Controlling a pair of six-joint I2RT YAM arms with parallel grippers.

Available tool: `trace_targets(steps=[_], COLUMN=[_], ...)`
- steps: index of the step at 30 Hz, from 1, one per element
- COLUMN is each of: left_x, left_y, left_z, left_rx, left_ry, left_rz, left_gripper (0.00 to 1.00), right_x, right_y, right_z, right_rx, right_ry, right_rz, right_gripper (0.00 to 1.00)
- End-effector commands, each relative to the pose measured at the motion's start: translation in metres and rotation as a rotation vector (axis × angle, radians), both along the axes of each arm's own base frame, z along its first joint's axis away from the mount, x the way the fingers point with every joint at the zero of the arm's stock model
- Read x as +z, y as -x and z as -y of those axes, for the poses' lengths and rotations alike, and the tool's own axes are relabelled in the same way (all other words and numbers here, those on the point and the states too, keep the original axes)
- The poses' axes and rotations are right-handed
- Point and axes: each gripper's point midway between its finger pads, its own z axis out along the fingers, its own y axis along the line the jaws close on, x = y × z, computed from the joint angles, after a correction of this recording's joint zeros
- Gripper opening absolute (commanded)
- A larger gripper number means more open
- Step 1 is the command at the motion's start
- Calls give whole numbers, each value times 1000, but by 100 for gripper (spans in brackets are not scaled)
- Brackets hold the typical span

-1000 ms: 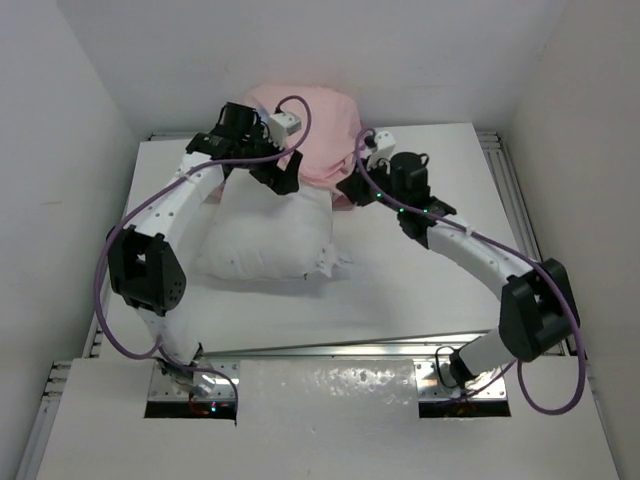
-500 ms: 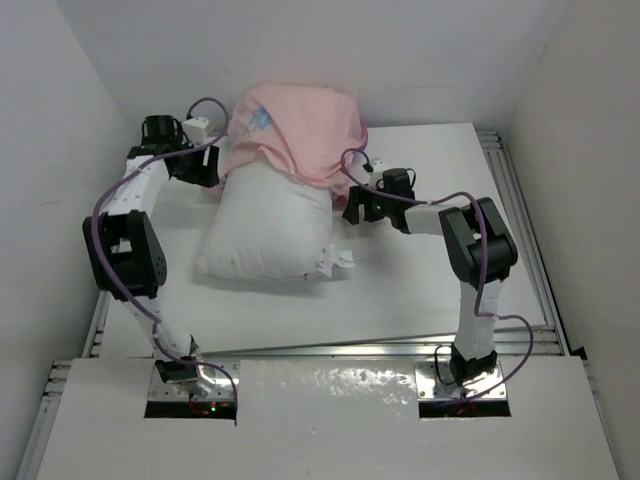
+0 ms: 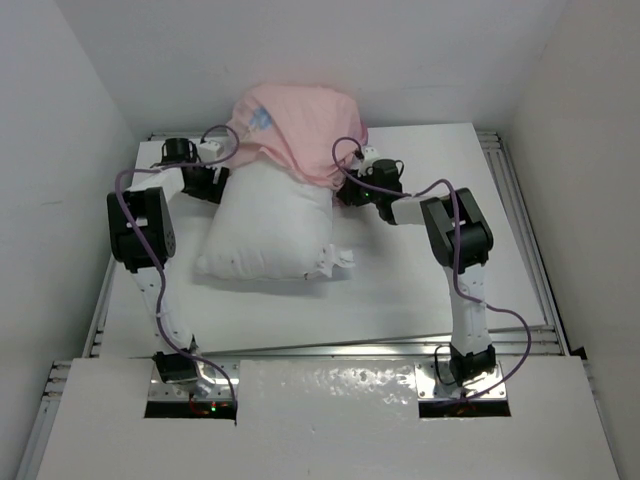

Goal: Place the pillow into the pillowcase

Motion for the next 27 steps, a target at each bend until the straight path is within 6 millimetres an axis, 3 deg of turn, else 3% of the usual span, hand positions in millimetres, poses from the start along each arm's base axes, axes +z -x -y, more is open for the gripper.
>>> trace_targets(steps=[1, 2, 3, 4, 5, 6, 7, 8, 10, 11, 13, 14, 15, 16, 17, 20, 21, 22, 23, 24, 25, 26, 27], left_x=[21, 19, 19, 20, 21, 23, 26, 29, 47, 69, 80, 107, 117, 133, 154, 214, 238, 251, 262, 287, 298, 313, 365], left_y=[-26, -26, -25, -26, -25, -24, -21, -16, 10, 21, 58, 70, 93, 100, 119, 129, 125, 125, 125, 120, 114, 109, 105], left_z=[18, 23, 26, 28, 29, 30, 31, 32, 42, 44, 50, 55, 64, 65, 71, 86, 87, 90, 92, 92, 92, 90, 88], left_rx=[-93, -107, -117, -122, -125, -124, -143, -164, -253, -282, -341, -371, -401, -421, -434, -454, -453, -454, -450, -423, -402, -393, -382], left_ry=[-3, 7, 21, 28, 38, 45, 50, 59, 101, 106, 157, 170, 234, 249, 285, 384, 391, 399, 419, 435, 448, 461, 443], left_rz=[129, 136, 136, 136, 125, 121, 116, 108, 68, 86, 31, 66, 28, 45, 39, 117, 159, 179, 193, 229, 237, 256, 368], left_gripper=[74, 56, 45, 31, 0, 0, 0, 0, 0, 0, 0, 0, 0, 0, 0, 0, 0, 0, 0, 0, 0, 0, 0], right_x=[38, 30, 41, 41, 34, 36, 54, 53, 87, 110, 138, 174, 190, 209, 241, 318, 335, 361, 371, 388, 418, 433, 441], right_y=[5, 15, 12, 14, 21, 23, 24, 38, 53, 71, 92, 114, 127, 138, 159, 184, 186, 186, 186, 185, 185, 175, 158], right_z=[-18, -16, -15, -13, -12, -11, -13, -11, -15, -16, -21, -29, -35, -39, -42, -39, -37, -37, -36, -28, -23, -10, -3], right_rx=[67, 67, 51, 42, 38, 35, 48, 62, 99, 131, 170, 268, 307, 356, 422, 504, 520, 545, 550, 556, 576, 558, 543], right_ry=[-80, -83, -101, -110, -114, -120, -152, -170, -246, -285, -361, -411, -473, -518, -607, -752, -778, -805, -859, -901, -980, -1014, -1062], right_rz=[138, 125, 175, 183, 167, 169, 211, 201, 277, 290, 261, 284, 242, 246, 227, 337, 359, 395, 354, 392, 379, 396, 393], right_gripper=[29, 15, 4, 1, 0, 0, 0, 0, 0, 0, 0, 0, 0, 0, 0, 0, 0, 0, 0, 0, 0, 0, 0])
